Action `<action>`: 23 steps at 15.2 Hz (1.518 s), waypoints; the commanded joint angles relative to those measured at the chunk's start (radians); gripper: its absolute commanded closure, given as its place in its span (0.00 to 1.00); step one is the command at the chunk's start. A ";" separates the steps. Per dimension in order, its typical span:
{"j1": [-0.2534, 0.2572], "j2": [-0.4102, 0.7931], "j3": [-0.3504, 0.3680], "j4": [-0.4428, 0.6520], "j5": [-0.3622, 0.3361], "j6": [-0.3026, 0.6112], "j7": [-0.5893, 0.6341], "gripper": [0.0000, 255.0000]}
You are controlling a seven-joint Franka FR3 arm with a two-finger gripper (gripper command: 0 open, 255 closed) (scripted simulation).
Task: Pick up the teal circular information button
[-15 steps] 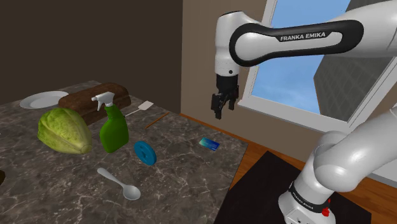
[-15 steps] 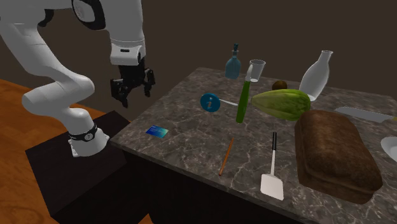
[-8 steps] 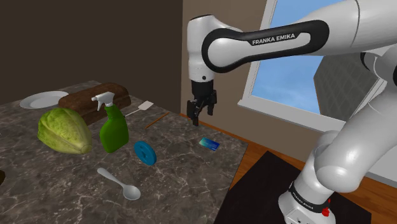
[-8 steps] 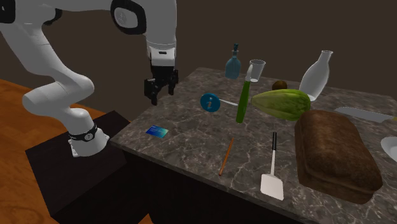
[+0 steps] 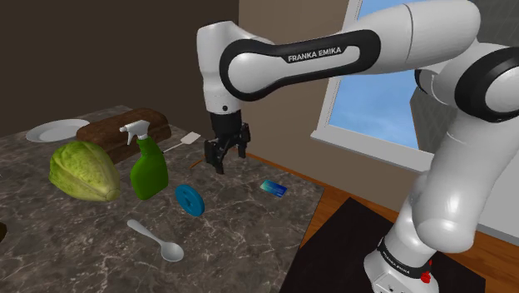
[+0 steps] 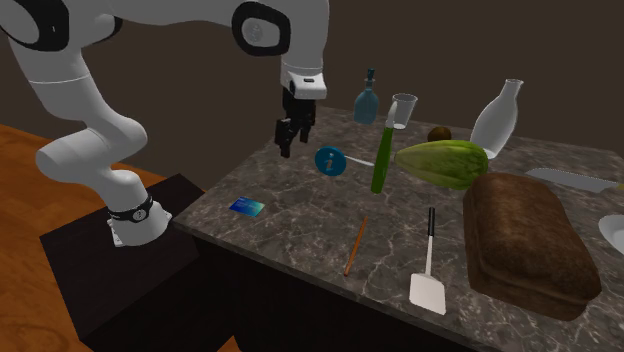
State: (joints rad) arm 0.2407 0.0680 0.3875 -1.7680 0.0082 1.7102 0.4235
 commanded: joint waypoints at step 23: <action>0.158 0.398 0.045 0.374 -0.145 -0.003 0.121 1.00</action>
State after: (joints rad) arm 0.3985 0.4661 0.4322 -1.3938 -0.1371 1.7069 0.5445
